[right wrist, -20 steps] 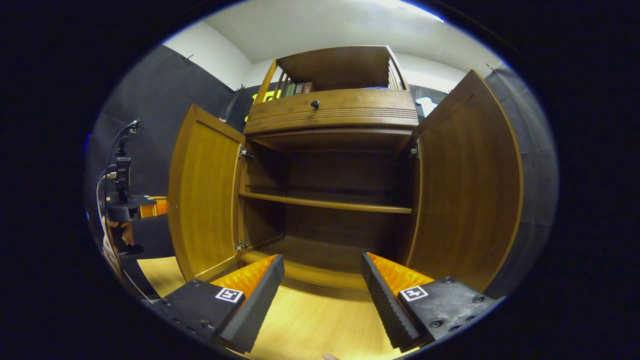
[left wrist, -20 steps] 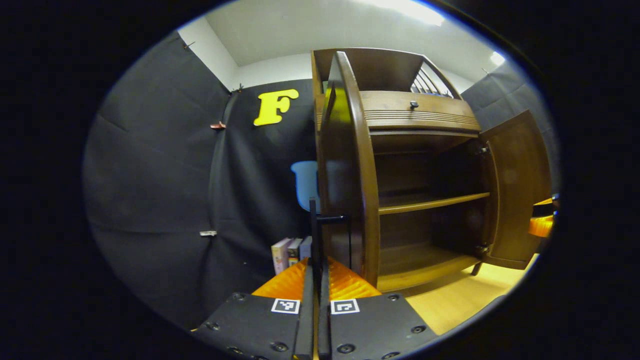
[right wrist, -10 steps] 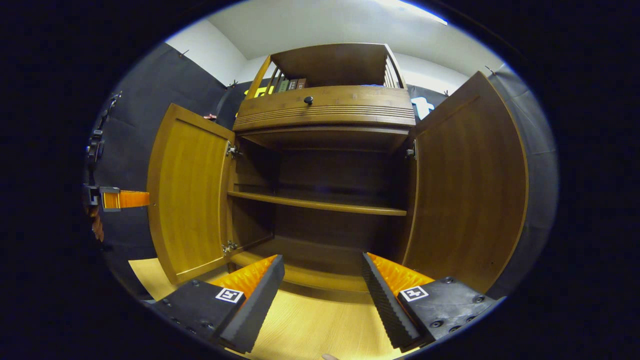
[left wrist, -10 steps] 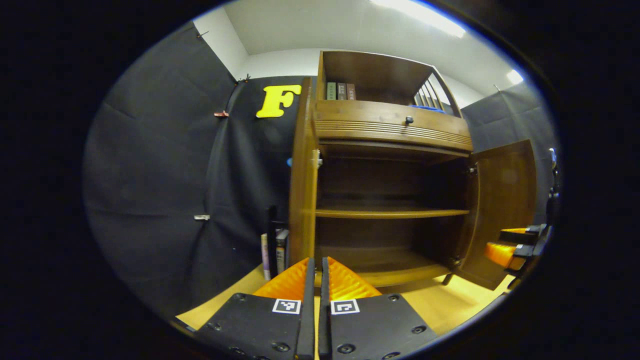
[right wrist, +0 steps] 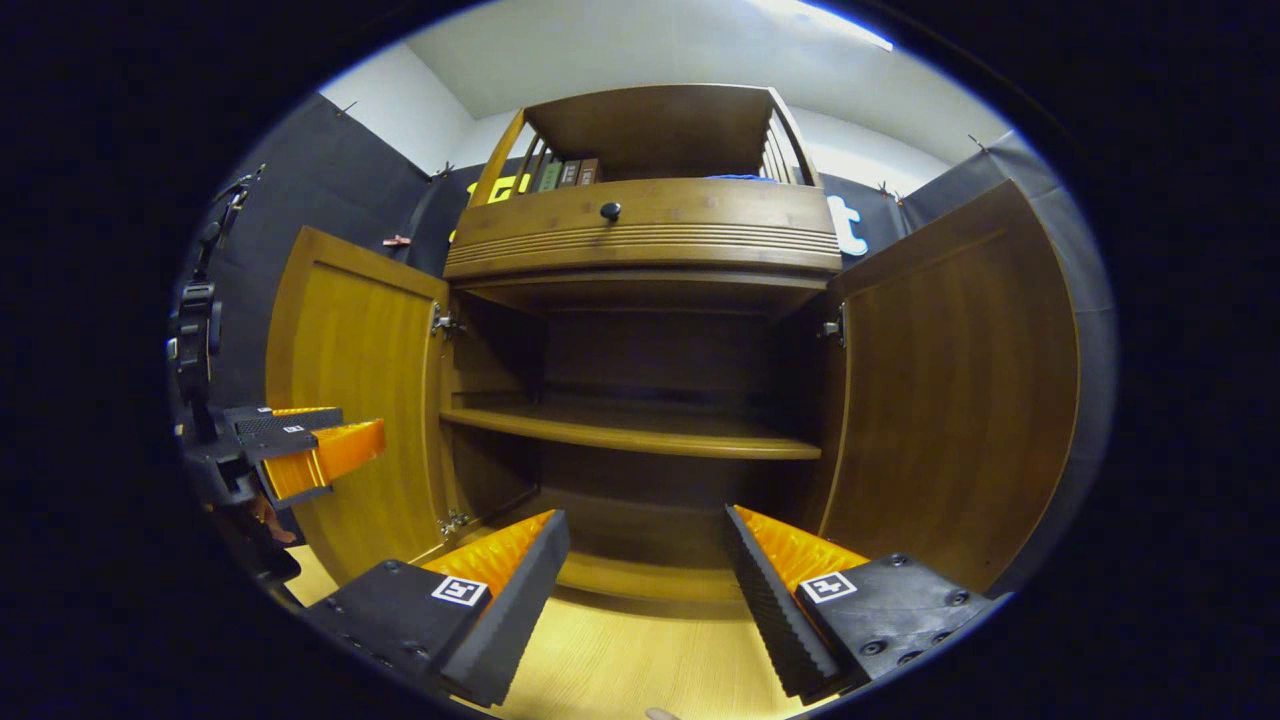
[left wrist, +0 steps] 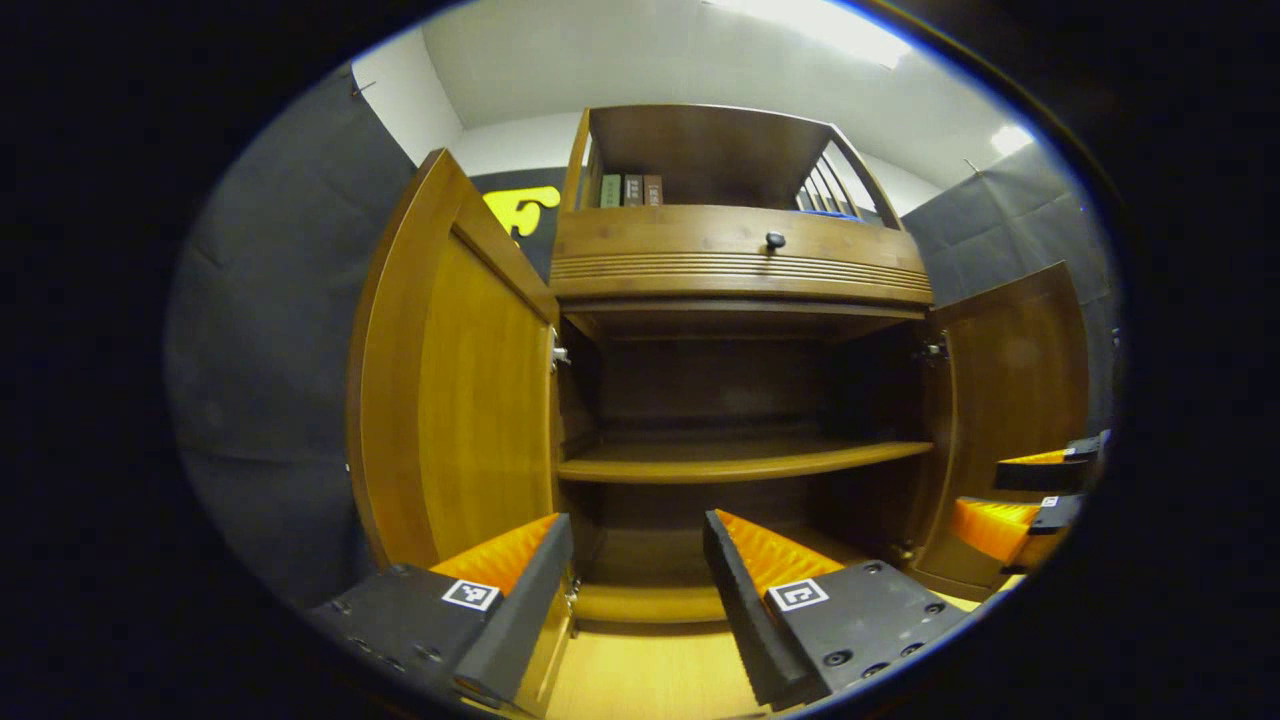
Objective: Open the right door of the double-door shoe cabinet with the right hand, and open the left door with the left hand.
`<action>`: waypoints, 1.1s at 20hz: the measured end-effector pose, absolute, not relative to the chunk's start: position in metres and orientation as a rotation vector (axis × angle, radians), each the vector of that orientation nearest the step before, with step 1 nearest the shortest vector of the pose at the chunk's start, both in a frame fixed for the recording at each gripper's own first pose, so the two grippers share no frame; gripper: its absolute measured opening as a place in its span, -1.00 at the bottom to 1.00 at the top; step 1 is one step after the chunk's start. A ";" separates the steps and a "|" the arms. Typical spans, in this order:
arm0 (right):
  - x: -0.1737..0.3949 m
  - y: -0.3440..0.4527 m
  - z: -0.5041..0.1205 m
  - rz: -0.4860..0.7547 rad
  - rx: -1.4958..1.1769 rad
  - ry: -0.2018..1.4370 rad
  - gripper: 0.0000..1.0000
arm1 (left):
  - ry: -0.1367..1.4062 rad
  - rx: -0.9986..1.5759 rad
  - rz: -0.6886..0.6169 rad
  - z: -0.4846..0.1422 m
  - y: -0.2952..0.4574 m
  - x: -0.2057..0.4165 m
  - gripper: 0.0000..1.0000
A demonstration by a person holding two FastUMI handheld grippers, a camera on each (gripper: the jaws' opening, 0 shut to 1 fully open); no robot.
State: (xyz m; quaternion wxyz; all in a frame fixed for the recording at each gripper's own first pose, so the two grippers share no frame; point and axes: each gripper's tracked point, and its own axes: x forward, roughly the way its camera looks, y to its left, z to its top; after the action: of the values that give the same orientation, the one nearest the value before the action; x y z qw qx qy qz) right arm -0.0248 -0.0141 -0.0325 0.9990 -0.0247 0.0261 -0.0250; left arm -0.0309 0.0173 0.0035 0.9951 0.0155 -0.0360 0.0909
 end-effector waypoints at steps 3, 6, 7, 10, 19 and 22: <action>-0.017 -0.015 -0.025 -0.056 -0.053 0.036 0.94 | -0.045 -0.049 0.095 0.000 -0.007 -0.018 0.85; -0.015 -0.016 -0.020 -0.050 -0.045 0.019 0.94 | -0.025 -0.056 0.075 -0.005 -0.009 -0.011 0.87; -0.014 -0.017 -0.019 -0.051 -0.041 0.018 0.94 | -0.030 -0.038 0.085 -0.004 -0.006 -0.010 0.88; -0.012 -0.019 -0.020 -0.051 -0.034 0.022 0.94 | -0.033 0.001 0.080 -0.004 -0.013 -0.004 0.89; -0.010 -0.023 -0.021 -0.065 -0.046 0.023 0.94 | -0.025 0.011 0.054 -0.011 -0.016 0.006 0.89; -0.009 -0.022 -0.020 -0.067 -0.047 0.018 0.94 | -0.033 0.016 0.062 -0.009 -0.012 0.005 0.89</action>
State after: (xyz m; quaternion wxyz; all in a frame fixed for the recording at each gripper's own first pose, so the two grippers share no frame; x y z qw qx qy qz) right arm -0.0089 -0.0225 -0.0196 0.9991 -0.0237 0.0088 -0.0335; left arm 0.0054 -0.0123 -0.0088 0.9994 0.0080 -0.0165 0.0310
